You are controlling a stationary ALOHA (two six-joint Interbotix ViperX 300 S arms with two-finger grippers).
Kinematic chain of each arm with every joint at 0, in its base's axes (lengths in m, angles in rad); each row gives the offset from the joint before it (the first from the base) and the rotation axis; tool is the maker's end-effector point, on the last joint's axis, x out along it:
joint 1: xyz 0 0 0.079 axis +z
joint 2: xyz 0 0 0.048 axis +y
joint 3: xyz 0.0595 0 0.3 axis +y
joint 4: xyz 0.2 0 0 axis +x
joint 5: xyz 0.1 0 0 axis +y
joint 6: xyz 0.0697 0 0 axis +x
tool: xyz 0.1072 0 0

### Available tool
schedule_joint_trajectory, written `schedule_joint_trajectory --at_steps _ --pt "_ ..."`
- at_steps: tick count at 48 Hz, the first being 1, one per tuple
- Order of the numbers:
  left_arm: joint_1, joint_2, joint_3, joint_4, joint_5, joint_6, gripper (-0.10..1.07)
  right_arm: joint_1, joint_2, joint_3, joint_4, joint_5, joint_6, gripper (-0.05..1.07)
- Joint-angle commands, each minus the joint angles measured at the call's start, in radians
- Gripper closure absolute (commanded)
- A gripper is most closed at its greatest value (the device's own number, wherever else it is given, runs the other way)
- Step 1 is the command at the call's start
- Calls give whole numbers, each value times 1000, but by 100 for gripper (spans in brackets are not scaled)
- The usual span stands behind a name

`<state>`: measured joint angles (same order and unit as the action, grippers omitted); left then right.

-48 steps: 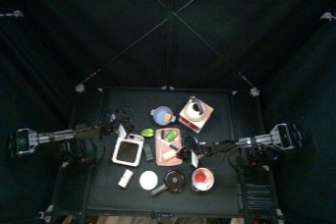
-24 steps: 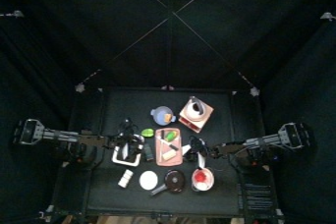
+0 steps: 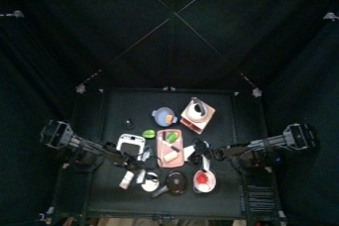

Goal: Grab pot lid

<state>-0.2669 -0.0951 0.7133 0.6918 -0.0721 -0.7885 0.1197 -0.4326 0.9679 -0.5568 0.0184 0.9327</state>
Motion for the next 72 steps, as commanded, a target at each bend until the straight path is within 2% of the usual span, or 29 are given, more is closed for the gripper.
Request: schedule_joint_trajectory --at_steps 1,14,25,50,72 --pt "-3 43 -74 17 -6 14 15 9 -32 -5 0 -3 3 42" --pt "-9 170 -179 20 -6 21 15 14 -55 12 2 -3 3 42" --pt "-9 252 -236 18 -6 23 15 14 -55 21 0 -3 2 42" --pt "-9 345 -318 17 48 23 15 14 -55 21 0 -3 2 42" --pt "-23 380 -334 17 51 21 15 14 -55 20 0 -5 2 42"
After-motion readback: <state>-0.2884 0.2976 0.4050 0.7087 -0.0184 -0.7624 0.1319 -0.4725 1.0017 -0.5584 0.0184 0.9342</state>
